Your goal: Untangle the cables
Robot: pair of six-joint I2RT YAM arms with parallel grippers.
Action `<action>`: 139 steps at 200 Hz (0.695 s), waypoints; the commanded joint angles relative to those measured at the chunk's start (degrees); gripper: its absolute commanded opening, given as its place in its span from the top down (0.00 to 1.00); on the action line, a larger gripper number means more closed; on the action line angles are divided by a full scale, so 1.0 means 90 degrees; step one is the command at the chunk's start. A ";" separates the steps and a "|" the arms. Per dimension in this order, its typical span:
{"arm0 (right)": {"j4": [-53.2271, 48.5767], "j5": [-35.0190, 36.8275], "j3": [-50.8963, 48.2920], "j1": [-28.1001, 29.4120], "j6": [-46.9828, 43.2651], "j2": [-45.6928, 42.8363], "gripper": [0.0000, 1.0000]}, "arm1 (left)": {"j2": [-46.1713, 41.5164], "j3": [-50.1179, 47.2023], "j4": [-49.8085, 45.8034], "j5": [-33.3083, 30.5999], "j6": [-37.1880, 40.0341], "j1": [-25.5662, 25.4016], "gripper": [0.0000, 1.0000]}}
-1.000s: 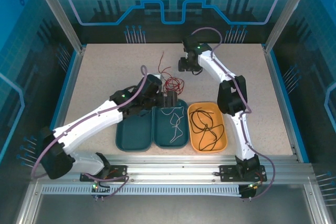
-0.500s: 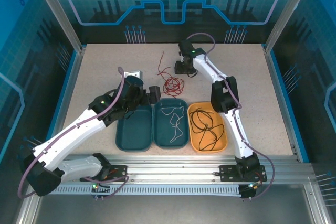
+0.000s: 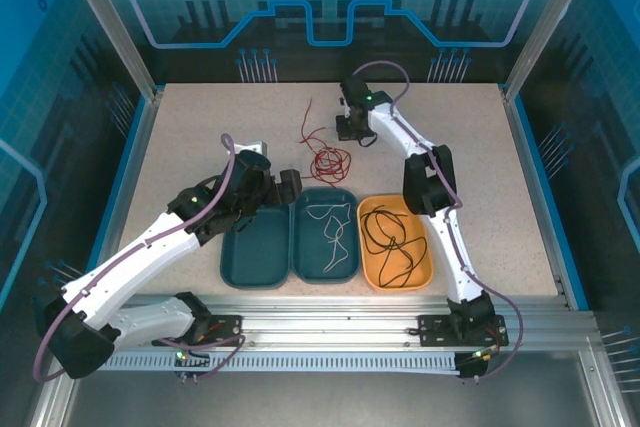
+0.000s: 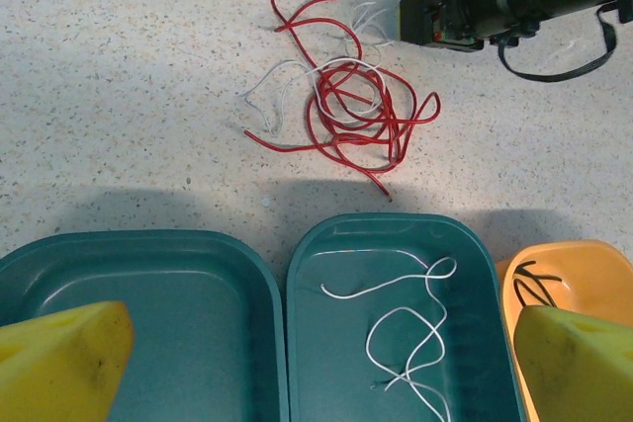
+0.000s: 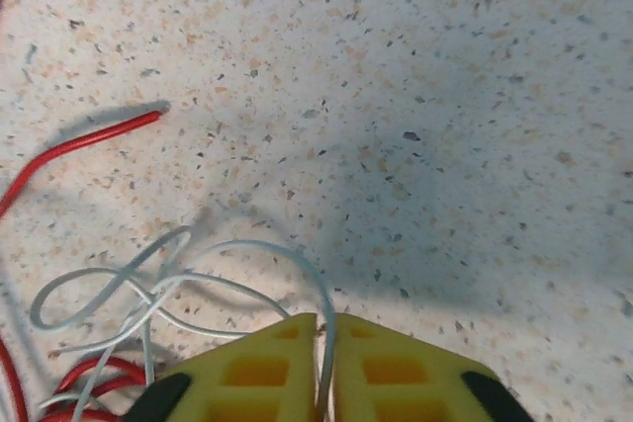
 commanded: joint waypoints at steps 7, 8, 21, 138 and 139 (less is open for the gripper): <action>0.0144 0.0164 -0.0151 0.0056 -0.0119 -0.0614 0.91 | -0.0128 -0.0064 -0.0036 -0.0009 -0.0226 0.0063 0.01; 0.0142 0.0164 -0.0157 0.0057 -0.0119 -0.0622 0.91 | -0.0127 -0.0064 -0.0038 -0.0015 -0.0230 0.0067 0.01; 0.0129 0.0230 -0.0198 0.0066 -0.0129 -0.0711 0.92 | -0.0136 -0.0074 -0.0069 -0.0030 -0.0244 0.0084 0.01; 0.0857 0.0880 -0.2096 0.0276 -0.0337 -0.2944 0.90 | -0.0116 -0.0218 0.0032 0.0067 -0.0380 0.0174 0.01; 0.0879 0.0879 -0.2125 0.0280 -0.0350 -0.2973 0.90 | -0.0120 -0.0219 0.0035 0.0072 -0.0385 0.0177 0.01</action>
